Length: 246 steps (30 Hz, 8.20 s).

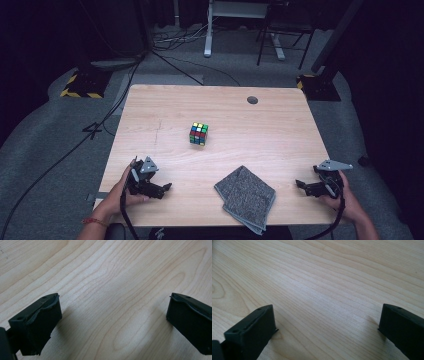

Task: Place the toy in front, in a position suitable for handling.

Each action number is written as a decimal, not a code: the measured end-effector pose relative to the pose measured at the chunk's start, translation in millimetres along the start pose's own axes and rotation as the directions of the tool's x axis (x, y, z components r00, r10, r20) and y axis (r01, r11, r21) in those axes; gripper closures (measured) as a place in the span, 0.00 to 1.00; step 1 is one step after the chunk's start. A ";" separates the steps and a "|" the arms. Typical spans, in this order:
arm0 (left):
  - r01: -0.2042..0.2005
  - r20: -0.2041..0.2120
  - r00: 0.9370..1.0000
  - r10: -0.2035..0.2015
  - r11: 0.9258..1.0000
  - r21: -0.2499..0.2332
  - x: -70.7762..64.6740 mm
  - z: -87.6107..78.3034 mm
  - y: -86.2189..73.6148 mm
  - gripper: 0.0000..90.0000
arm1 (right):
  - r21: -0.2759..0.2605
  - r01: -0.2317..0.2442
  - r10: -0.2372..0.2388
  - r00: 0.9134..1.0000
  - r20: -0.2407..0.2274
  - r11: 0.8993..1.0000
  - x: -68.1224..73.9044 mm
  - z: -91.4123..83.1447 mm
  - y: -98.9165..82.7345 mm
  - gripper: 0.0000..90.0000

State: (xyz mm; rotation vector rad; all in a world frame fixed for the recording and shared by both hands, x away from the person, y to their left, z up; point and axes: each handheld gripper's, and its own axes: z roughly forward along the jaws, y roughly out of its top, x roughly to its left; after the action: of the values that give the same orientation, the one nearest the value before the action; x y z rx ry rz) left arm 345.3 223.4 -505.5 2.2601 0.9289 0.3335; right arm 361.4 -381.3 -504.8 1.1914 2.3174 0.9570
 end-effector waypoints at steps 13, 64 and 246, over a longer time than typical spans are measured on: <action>-0.060 0.051 0.997 0.060 0.998 0.003 6.5 -1.3 -0.9 0.00 | 0.013 0.023 -0.022 1.000 -0.018 1.000 -3.3 -0.3 2.3 0.04; -0.050 0.048 0.998 0.049 0.999 0.002 5.7 -1.2 -1.1 0.00 | -0.062 0.415 -0.408 0.841 -0.355 0.908 145.3 39.6 58.6 0.29; -0.462 0.201 0.862 0.466 0.884 -0.069 -129.0 80.3 158.3 0.38 | -0.231 0.373 -0.428 0.860 -0.279 0.899 153.3 8.6 133.3 0.88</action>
State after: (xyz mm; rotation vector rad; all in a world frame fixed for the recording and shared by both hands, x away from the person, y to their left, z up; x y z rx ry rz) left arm 373.7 10.9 -458.6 2.4267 0.2574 0.2973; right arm 353.8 -197.6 -418.2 0.4706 2.5255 1.2265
